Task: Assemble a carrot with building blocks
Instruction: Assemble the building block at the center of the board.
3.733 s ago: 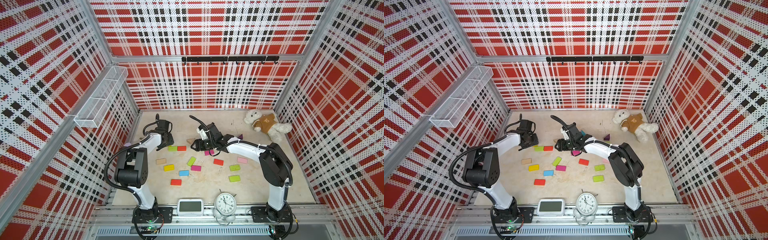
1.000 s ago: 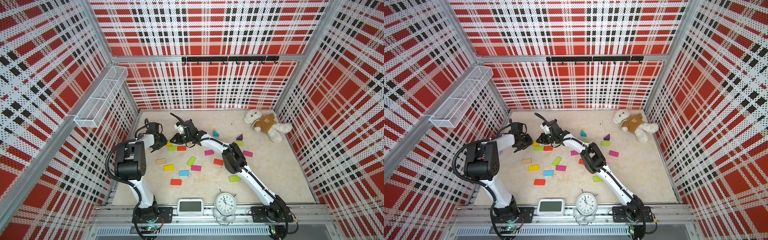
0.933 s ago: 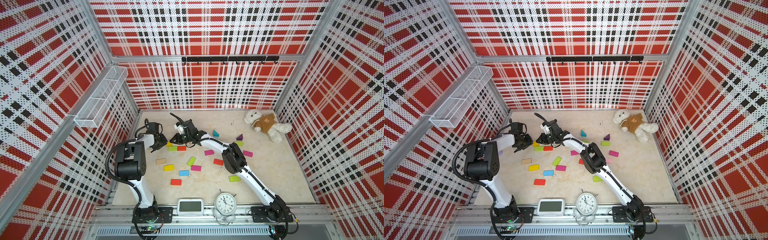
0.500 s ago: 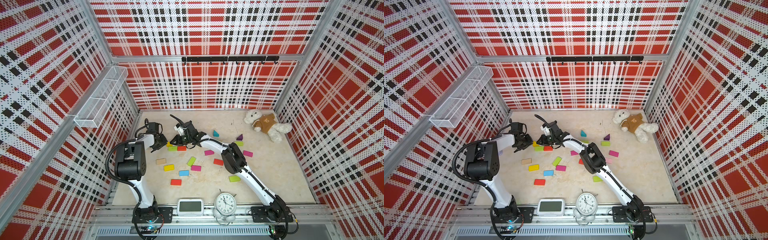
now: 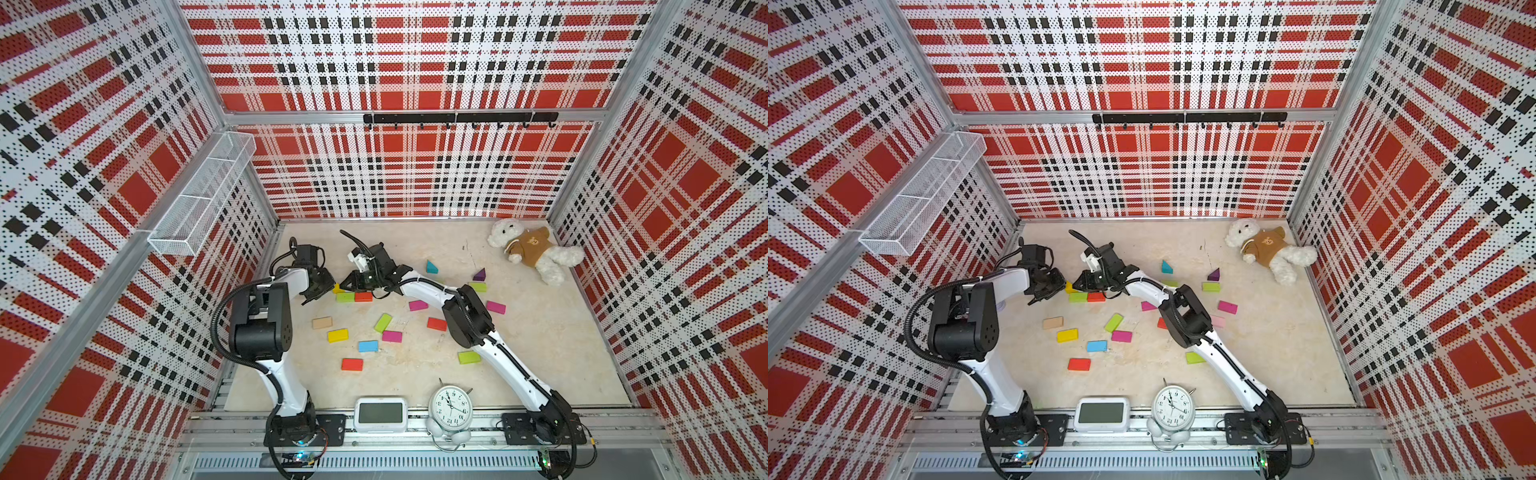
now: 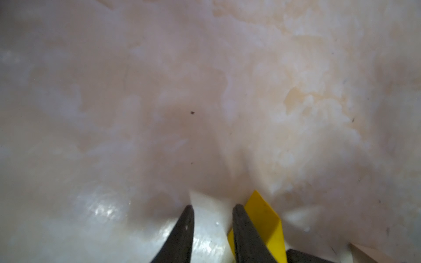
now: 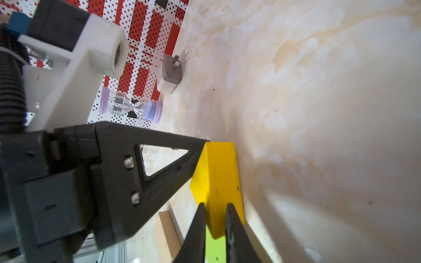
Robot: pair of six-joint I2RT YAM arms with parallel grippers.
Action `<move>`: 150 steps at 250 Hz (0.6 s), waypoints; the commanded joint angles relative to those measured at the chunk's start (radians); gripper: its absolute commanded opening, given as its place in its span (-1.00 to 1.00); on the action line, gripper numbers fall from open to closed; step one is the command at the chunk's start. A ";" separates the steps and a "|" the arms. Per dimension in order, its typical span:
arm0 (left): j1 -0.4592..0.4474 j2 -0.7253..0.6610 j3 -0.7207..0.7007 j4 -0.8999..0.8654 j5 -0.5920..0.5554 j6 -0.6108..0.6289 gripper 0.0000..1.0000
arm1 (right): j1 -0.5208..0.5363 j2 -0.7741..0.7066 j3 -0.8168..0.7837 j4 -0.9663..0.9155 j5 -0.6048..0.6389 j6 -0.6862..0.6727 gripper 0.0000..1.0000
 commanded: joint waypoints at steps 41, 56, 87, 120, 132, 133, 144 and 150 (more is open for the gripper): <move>-0.009 -0.001 0.012 0.004 0.010 -0.006 -0.33 | 0.008 -0.071 -0.031 0.010 0.012 -0.016 -0.67; -0.011 0.000 0.013 0.004 0.010 -0.006 -0.33 | 0.008 -0.076 -0.031 0.010 0.015 -0.019 -0.67; -0.012 0.002 0.015 0.006 0.011 -0.006 -0.33 | 0.005 -0.084 -0.030 0.017 0.022 -0.017 -0.65; -0.011 -0.002 0.016 0.007 0.010 -0.006 -0.33 | -0.003 -0.093 -0.022 0.028 0.028 -0.008 -0.63; -0.012 -0.004 0.018 0.008 0.010 -0.005 -0.33 | -0.008 -0.101 -0.022 0.034 0.027 -0.005 -0.61; -0.011 -0.004 0.018 0.007 0.008 -0.006 -0.33 | -0.009 -0.102 -0.022 0.033 0.027 -0.005 -0.61; -0.011 -0.006 0.019 0.009 0.009 -0.006 -0.33 | -0.013 -0.111 -0.024 0.032 0.028 -0.006 -0.59; -0.012 -0.008 0.021 0.007 0.009 -0.006 -0.34 | -0.014 -0.117 -0.026 0.032 0.027 -0.008 -0.58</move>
